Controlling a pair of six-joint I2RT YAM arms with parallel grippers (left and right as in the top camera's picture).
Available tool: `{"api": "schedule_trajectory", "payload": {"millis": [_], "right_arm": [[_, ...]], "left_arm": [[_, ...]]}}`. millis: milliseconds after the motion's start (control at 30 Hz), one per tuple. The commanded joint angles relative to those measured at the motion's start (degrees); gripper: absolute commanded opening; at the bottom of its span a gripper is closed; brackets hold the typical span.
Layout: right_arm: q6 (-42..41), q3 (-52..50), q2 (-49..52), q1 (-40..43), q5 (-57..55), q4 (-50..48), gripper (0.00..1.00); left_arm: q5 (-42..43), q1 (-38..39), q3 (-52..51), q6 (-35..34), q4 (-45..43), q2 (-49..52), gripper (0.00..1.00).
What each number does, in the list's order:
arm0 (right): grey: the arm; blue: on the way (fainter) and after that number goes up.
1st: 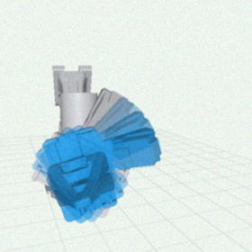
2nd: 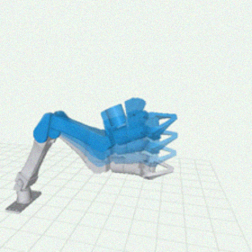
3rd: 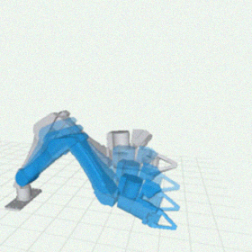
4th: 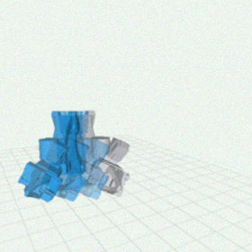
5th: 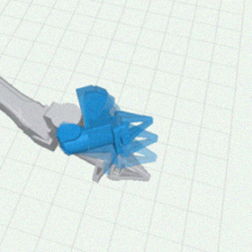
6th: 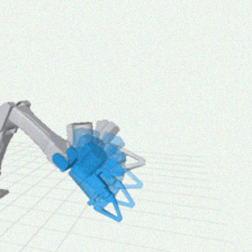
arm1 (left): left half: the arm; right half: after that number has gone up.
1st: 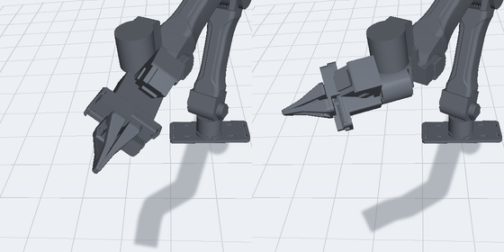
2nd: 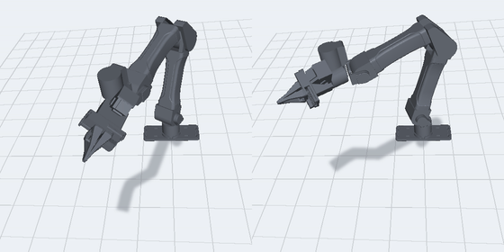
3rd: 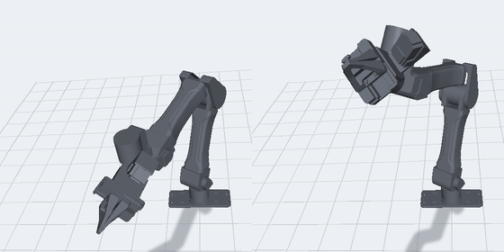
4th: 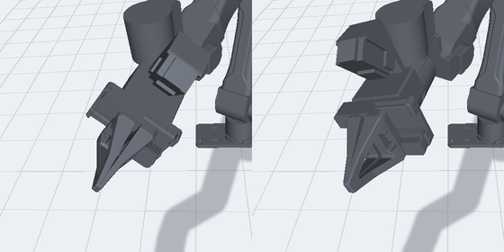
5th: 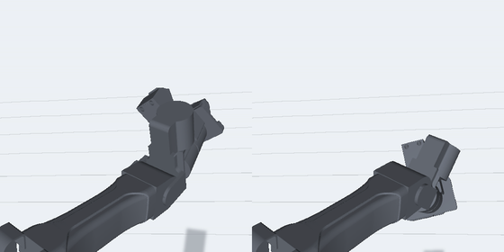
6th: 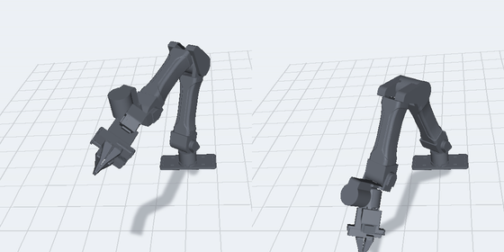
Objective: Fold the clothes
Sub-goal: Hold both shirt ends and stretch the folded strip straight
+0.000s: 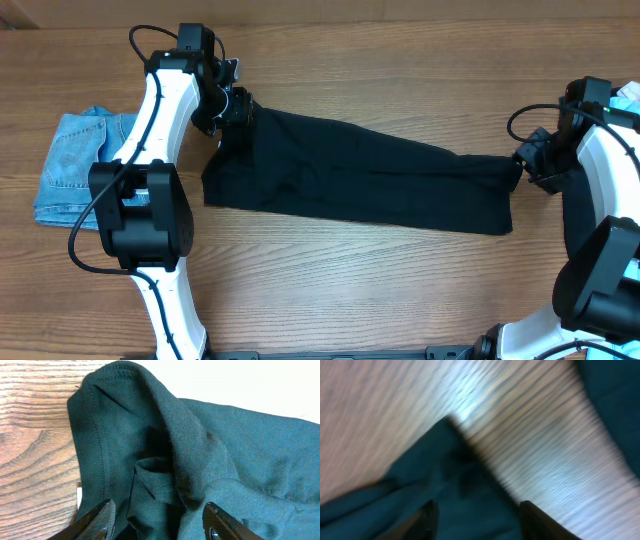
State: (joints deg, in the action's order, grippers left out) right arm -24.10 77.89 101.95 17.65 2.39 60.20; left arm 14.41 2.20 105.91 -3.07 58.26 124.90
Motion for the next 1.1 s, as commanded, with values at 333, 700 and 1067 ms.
{"api": "schedule_trajectory", "payload": {"millis": [333, 700, 1067], "right_arm": [[-6.3, -1.8, 8.4, 0.0, 14.0, -6.0, 0.45], [3.6, -1.0, 5.4, 0.0, 29.0, -19.5, 0.04], [-1.6, -1.0, 5.5, 0.2, -8.9, -1.9, 0.14]], "left_arm": [[0.7, -0.3, 1.5, -0.2, 0.1, -0.9, 0.59], [0.7, -0.3, 1.5, -0.2, 0.0, -0.9, 0.59], [0.7, -0.3, 1.5, -0.2, -0.5, -0.9, 0.6]]}}
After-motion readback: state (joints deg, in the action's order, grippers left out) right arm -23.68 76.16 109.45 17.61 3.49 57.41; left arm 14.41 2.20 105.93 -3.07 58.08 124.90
